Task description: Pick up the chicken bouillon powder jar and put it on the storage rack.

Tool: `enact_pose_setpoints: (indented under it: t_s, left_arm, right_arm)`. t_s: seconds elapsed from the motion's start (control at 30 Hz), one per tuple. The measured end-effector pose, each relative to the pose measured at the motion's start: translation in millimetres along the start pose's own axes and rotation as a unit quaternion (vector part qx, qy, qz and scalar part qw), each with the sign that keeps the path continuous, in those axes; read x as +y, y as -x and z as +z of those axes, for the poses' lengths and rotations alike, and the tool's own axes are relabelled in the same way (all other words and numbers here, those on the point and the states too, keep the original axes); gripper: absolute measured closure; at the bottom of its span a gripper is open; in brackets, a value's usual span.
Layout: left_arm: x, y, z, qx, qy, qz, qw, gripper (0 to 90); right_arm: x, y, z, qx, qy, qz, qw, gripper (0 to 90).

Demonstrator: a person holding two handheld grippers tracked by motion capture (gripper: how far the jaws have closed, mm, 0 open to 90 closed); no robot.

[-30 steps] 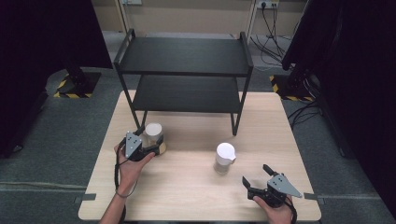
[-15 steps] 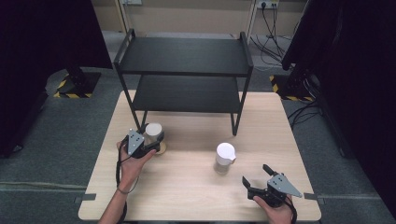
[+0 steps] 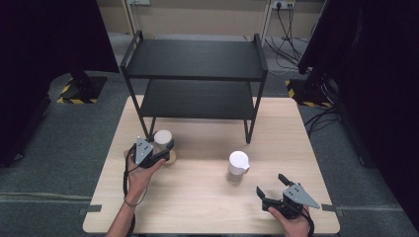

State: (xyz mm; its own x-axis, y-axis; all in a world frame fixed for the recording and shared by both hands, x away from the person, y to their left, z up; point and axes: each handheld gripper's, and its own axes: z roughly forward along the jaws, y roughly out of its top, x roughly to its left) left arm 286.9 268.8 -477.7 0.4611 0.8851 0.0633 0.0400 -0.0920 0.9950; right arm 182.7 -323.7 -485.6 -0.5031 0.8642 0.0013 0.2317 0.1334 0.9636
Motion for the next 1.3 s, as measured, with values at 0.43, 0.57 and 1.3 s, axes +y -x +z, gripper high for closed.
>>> enact_pose_setpoints:
  t_s: [0.43,0.57,1.3]
  left_arm:
    - [21.6,5.6,-11.1,0.007,0.033,0.010,0.9994,33.0]
    - [26.4,6.3,-14.7,0.012,0.044,0.008,0.9989,33.1]
    - [50.6,12.1,-24.5,0.042,0.111,0.008,0.9928,33.3]
  right_arm:
    - [-0.4,0.2,-0.2,0.000,0.001,0.000,1.0000,4.6]
    - [-0.2,0.2,-0.1,0.000,0.001,0.000,1.0000,4.5]
    - [-0.5,-0.3,0.0,-0.001,0.002,0.000,1.0000,4.6]
